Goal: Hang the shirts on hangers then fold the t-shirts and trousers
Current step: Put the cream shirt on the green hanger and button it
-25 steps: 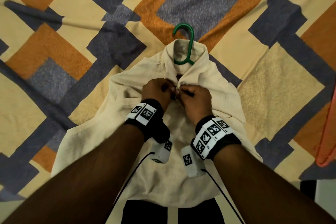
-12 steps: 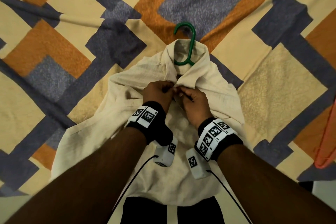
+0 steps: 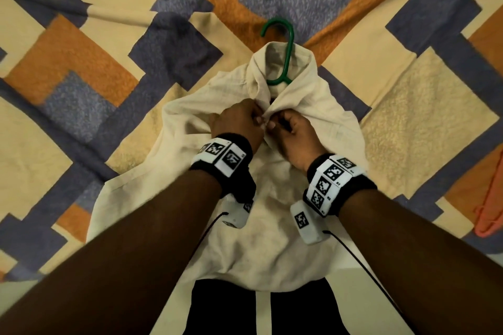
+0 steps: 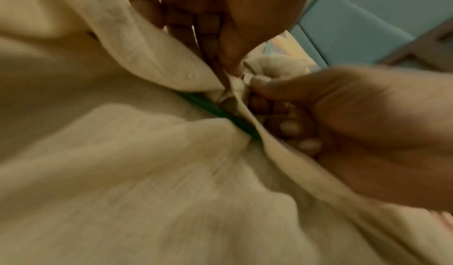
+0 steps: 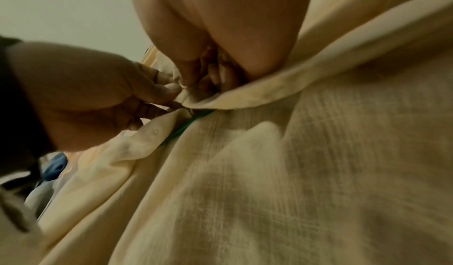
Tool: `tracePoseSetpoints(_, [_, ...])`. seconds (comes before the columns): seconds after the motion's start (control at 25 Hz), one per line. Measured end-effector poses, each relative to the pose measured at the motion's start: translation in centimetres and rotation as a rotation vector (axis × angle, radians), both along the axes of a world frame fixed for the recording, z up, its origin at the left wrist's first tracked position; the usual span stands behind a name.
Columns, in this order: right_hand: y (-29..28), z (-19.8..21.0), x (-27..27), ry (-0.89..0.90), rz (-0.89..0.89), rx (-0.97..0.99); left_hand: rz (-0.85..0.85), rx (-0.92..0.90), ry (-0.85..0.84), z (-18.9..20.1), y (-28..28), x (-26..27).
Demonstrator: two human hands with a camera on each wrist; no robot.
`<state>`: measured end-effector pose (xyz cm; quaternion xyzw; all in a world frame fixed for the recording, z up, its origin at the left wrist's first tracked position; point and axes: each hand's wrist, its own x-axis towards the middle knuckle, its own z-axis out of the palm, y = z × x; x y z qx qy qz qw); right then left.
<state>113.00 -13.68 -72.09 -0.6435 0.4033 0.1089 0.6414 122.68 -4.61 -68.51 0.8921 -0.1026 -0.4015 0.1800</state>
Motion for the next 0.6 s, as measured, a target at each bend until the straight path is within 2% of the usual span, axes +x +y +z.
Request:
tracePoseSetpoints(0.08, [0.0, 0.1, 0.4, -0.008, 0.024, -0.057, -0.039, 0.042, -0.079, 0.4, -0.1, -0.1])
tracePoseSetpoints(0.16, [-0.3, 0.5, 0.3, 0.033, 0.059, -0.081, -0.092, 0.045, -0.059, 0.4, 0.5, -0.4])
tracePoseSetpoints(0.24, [-1.1, 1.7, 0.5, 0.098, 0.217, -0.111, -0.291, 0.064, -0.079, 0.4, 2.2, -0.8])
tracePoseSetpoints(0.32, [-2.5, 3.2, 1.8, 0.252, 0.503, -0.155, -0.503, 0.033, -0.068, 0.7, 4.2, -1.4])
tracePoseSetpoints(0.36, [-2.8, 4.0, 2.7, 0.337, 0.555, -0.177, -0.588, 0.016, -0.050, 0.9, 5.1, -1.3])
tracePoseSetpoints(0.4, [-2.8, 4.7, 3.9, 0.404, 0.529, -0.228, -0.619, 0.032, -0.051, 0.9, 5.6, -0.9])
tracePoseSetpoints(0.48, [-1.9, 5.5, 5.5, 0.466, 0.424, -0.307, -0.496, 0.159, -0.023, 1.6, 5.4, -0.3])
tracePoseSetpoints(0.6, [0.9, 4.3, 4.5, 0.459, 0.540, -0.555, -0.242, 0.217, -0.024, 1.3, 4.8, -0.8])
